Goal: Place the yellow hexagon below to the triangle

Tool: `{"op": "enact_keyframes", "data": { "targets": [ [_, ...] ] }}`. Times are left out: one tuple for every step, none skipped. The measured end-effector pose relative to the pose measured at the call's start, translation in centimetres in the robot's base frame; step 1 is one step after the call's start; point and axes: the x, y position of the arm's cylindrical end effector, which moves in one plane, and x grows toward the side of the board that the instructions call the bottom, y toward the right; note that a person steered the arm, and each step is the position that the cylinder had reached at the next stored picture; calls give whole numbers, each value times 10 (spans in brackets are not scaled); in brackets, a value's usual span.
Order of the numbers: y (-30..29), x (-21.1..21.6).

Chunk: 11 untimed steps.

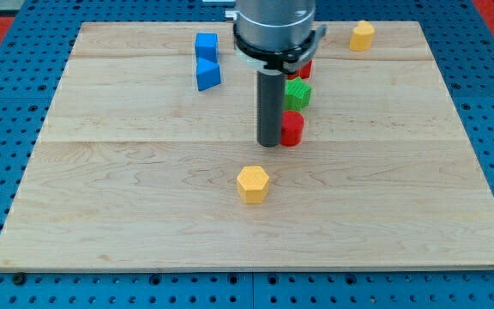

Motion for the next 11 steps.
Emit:
{"op": "enact_keyframes", "data": {
  "targets": [
    [17,4],
    [11,80],
    [-28,106],
    [-40,45],
    [-45,15],
    [-15,23],
    [-22,2],
    [-73,-36],
    [-62,7],
    [-162,-8],
    [-162,-19]
  ]
}}
